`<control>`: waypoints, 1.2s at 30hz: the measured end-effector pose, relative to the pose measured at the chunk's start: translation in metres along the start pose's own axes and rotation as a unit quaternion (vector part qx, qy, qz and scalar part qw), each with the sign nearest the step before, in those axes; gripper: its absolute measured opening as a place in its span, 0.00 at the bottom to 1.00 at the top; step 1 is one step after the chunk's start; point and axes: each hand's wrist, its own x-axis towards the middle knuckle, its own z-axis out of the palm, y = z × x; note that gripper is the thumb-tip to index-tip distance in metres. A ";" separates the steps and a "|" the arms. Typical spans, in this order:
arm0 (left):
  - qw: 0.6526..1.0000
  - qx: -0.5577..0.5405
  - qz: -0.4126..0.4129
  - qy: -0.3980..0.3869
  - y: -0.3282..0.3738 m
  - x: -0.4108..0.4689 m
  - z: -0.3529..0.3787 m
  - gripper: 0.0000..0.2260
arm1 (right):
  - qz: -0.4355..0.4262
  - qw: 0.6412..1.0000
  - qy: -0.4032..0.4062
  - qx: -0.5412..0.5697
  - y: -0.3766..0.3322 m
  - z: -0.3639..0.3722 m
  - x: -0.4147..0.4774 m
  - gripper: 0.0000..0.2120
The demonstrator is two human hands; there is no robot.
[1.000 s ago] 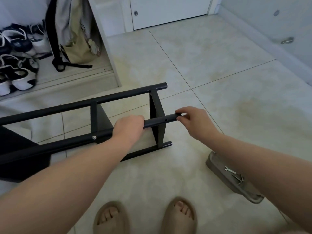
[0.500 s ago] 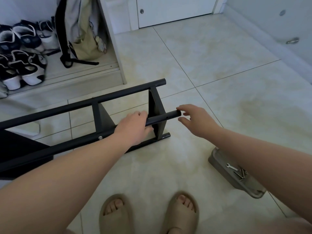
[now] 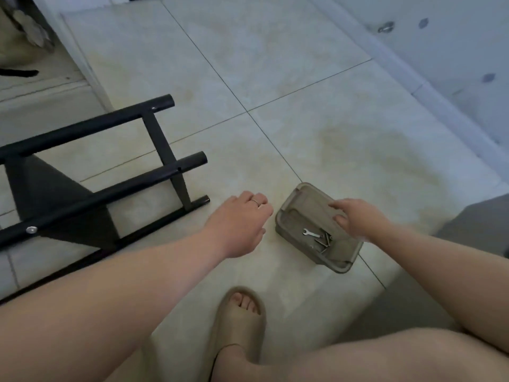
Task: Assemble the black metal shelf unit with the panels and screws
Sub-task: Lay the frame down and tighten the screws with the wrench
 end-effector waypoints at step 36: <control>0.992 -0.007 0.019 -0.123 0.036 0.028 0.101 0.17 | 0.047 0.994 -0.089 0.033 0.017 0.132 0.064 0.06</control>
